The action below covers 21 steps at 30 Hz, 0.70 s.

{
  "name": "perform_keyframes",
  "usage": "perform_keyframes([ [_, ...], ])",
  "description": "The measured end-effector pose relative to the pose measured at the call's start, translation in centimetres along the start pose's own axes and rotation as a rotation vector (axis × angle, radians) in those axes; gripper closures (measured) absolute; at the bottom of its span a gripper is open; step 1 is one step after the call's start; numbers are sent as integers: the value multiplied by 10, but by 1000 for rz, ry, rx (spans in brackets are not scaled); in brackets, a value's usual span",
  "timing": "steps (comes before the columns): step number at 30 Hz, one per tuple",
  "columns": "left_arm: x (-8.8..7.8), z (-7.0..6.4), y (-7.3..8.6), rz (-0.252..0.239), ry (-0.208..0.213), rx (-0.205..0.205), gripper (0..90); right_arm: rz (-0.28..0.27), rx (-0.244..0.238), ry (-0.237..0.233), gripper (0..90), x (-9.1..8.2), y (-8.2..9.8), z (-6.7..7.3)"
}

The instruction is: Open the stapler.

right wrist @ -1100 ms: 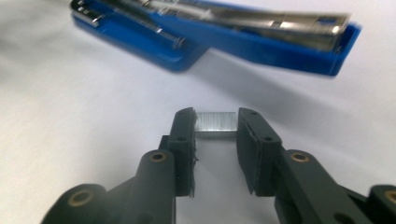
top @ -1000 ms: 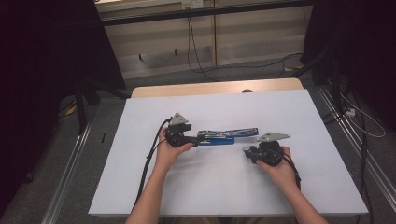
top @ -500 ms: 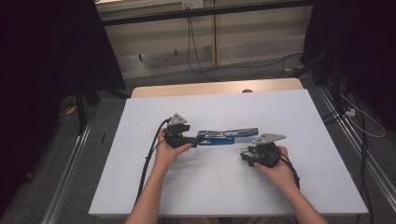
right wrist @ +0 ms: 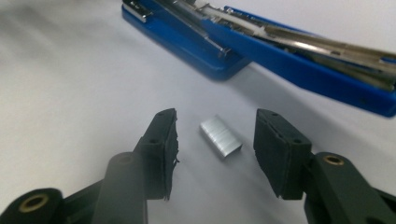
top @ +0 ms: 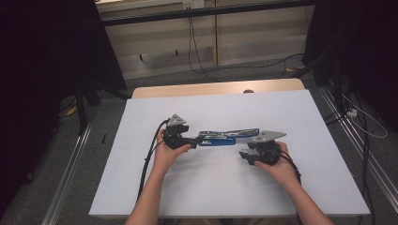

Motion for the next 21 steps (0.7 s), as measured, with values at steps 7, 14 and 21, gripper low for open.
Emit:
perform_keyframes([
  [7,-5,2,0,-5,-7,5,179,46,-33,-55,611,4,3,10],
  [14,-8,0,1,2,-7,11,177,49,-26,-66,725,-1,6,10],
  [21,-9,1,3,15,-3,6,162,41,-7,-75,783,0,7,6],
])
Point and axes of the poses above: each handheld gripper's, and its own axes: x roughly forward along the jaws, y roughly out of its underside, z roughly to its left, the point moved 8 cm from there along x, roughly forward along the jaws, and after that the axes turned 6 degrees about -x, right-handed, at the moved point
